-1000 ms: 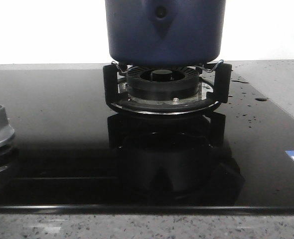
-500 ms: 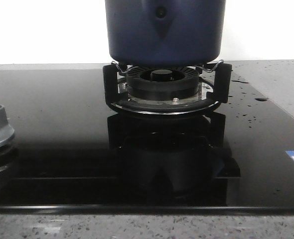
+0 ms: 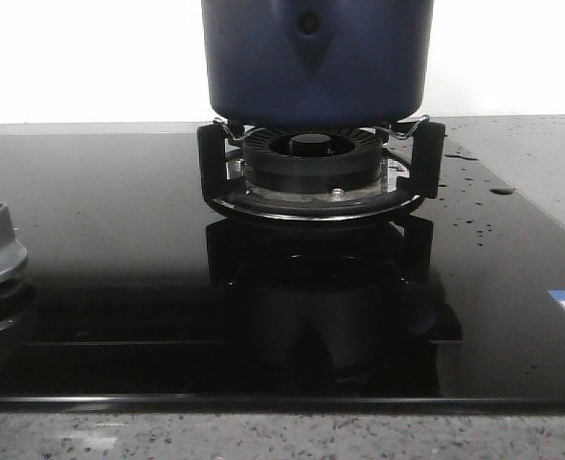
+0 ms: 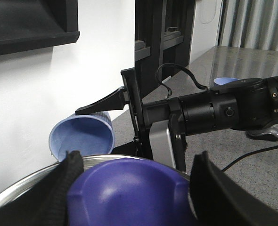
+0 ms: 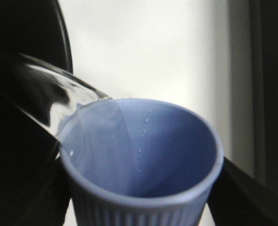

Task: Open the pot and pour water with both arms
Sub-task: 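Tilt the held cup over the open pot to pour water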

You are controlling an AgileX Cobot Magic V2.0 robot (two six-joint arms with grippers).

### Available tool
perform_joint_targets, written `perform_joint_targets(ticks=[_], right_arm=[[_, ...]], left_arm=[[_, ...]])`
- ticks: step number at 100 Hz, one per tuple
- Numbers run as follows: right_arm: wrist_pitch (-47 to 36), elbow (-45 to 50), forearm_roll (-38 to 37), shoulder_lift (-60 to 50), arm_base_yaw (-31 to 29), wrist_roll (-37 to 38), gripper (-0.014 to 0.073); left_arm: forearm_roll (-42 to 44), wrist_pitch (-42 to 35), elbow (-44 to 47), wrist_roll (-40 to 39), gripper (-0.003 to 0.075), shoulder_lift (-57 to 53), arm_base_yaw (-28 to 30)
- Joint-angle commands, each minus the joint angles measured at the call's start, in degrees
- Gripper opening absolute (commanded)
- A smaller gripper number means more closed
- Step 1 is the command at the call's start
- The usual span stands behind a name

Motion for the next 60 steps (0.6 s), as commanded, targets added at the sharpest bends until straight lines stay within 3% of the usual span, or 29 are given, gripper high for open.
perform_joint_targets(ticks=[1, 21, 39, 60], right_arm=[[0.1, -2.4, -5.7, -2.0, 0.0, -0.5, 0.0216], [3.3, -3.8, -10.1, -2.0, 0.0, -0.5, 0.0216], [3.7, -5.3, -23.3, -1.9, 0.0, -0.5, 0.0216], [3.9, -7.3, -30.9, -1.0, 0.1, -0.5, 0.0216]], left_arm=[[-5.8, -0.1, -1.7, -0.3, 0.0189, -1.8, 0.2], [-5.9, -0.1, -1.7, -0.3, 0.0189, -1.8, 0.2], [-5.9, -0.1, -1.7, -0.3, 0.0189, -1.8, 0.2], [-5.9, -0.1, -1.7, -0.3, 0.0189, -1.8, 0.2]])
